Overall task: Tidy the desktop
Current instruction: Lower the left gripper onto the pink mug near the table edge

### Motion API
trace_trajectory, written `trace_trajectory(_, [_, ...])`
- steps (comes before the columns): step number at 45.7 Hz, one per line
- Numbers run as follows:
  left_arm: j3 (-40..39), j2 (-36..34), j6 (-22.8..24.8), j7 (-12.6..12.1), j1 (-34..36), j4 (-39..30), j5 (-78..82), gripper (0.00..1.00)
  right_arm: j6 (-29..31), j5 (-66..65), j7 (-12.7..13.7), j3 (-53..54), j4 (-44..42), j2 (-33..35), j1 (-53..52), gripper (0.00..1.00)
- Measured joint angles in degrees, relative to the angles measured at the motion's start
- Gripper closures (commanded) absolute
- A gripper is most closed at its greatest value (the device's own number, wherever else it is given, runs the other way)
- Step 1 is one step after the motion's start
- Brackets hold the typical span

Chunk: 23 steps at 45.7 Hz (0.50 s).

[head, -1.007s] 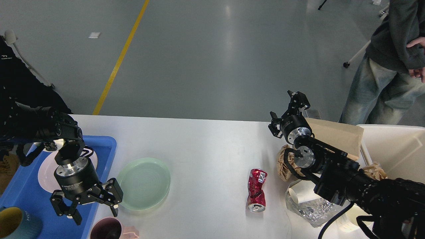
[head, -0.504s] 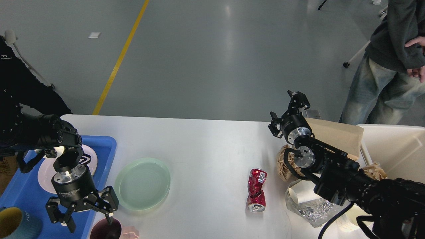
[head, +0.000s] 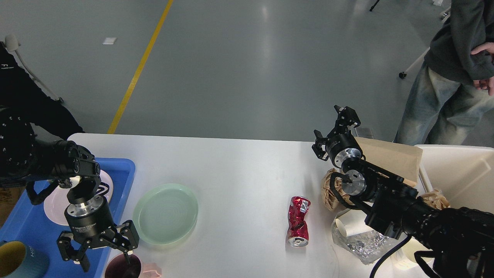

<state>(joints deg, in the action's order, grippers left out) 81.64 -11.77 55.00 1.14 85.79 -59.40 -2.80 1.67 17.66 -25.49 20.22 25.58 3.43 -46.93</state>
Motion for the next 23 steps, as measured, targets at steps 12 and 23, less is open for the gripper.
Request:
trace_trajectory(12, [-1.89, 0.77, -0.26, -0.23, -1.72, 0.07, 1.64, 0.37, 0.0, 0.0, 0.0, 0.0, 0.0, 0.0, 0.0, 0.0])
trace_trajectory(23, [-2.0, 0.78, -0.34, -3.24, -2.09, 0.14, 1.66, 0.6, 0.0, 0.0, 0.0, 0.0, 0.0, 0.0, 0.0, 0.0])
